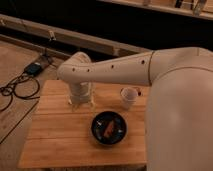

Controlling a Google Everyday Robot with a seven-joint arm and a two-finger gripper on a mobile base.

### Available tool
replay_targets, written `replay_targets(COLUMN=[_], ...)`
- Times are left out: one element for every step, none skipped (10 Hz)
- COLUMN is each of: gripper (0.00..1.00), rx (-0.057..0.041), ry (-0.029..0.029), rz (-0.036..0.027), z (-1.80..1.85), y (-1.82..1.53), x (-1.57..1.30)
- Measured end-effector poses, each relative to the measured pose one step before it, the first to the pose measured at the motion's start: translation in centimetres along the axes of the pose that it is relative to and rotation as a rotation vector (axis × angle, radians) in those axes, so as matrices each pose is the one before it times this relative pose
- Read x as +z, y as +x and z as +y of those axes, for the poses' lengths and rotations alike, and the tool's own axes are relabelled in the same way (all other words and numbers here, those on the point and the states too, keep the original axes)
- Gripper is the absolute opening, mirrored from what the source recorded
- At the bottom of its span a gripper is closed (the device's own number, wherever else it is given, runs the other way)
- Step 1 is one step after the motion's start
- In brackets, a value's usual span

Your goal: Place the eraser in the ceramic cup

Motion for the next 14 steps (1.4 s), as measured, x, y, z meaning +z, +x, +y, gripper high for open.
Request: replay_targets(gripper=[0.65, 0.65, 0.65, 0.65, 0.65, 0.65, 0.65, 0.65, 0.65, 0.65, 0.65, 0.65, 0.65, 0.65], rx=[0.00000, 0.00001, 0.00003, 0.00002, -0.00004, -0.00028, 0.01374, 0.03321, 0.07633, 0.04623, 0.05012, 0.04570, 0.04278, 0.02827], ry=[-0.00001, 0.00000, 0.00000, -0.00004, 0.00002, 0.00092, 0.00062, 0.00049, 0.00133, -0.00582, -0.01253, -0.01422, -0.01256, -0.00613], rz=[0.00000, 0.00000, 0.00002, -0.00004, -0.00004, 0.00070, 0.00456, 0.00450, -0.00179, -0.00718, -0.01088, -0.01169, -0.01222, -0.00810], z=[0.001, -0.001, -0.001, 0.000, 0.000, -0.013, -0.285, -0.735, -1.899, -1.016, -1.030, -1.007, -1.129, -0.851], y=[0.001, 0.000, 0.000, 0.000, -0.001, 0.036, 0.110, -0.049, -0.613, -0.661, -0.867, -0.951, -1.045, -0.730], x=[0.000, 0.000, 0.001, -0.003, 0.000, 0.033, 0.140, 0.276, 0.463, 0.187, 0.073, -0.032, -0.164, -0.234])
